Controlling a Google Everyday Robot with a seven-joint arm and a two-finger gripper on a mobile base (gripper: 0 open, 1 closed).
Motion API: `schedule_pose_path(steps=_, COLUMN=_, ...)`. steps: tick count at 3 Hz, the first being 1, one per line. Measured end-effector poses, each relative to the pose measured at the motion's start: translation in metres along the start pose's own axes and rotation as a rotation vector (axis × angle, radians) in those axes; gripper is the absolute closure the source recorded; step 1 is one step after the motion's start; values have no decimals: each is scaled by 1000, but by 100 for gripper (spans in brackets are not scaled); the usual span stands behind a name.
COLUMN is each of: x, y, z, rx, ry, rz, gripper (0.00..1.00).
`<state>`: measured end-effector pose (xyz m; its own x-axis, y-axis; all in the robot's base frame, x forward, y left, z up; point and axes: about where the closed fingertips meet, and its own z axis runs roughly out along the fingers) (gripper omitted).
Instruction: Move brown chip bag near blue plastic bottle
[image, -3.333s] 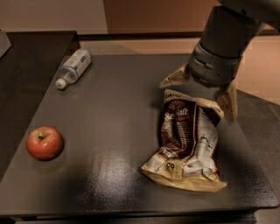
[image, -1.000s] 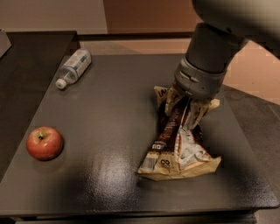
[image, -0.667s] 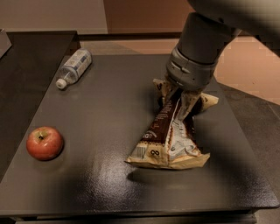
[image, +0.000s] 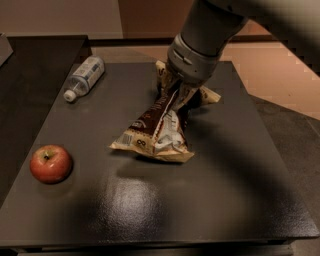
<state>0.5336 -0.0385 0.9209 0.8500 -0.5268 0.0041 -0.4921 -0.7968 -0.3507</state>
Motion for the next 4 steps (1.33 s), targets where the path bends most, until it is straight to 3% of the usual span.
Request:
schedule_pose_path(steps=1, x=14, y=-38, z=13, rx=62, ry=-10, rz=-46, gripper=100)
schedule_pose_path(steps=2, x=7, y=-92, z=0, rx=106, ry=-34, rz=-85, gripper=100)
schedule_pose_path(steps=4, x=-17, y=-219, z=-8, rx=90, ry=-59, rz=-102, gripper=100)
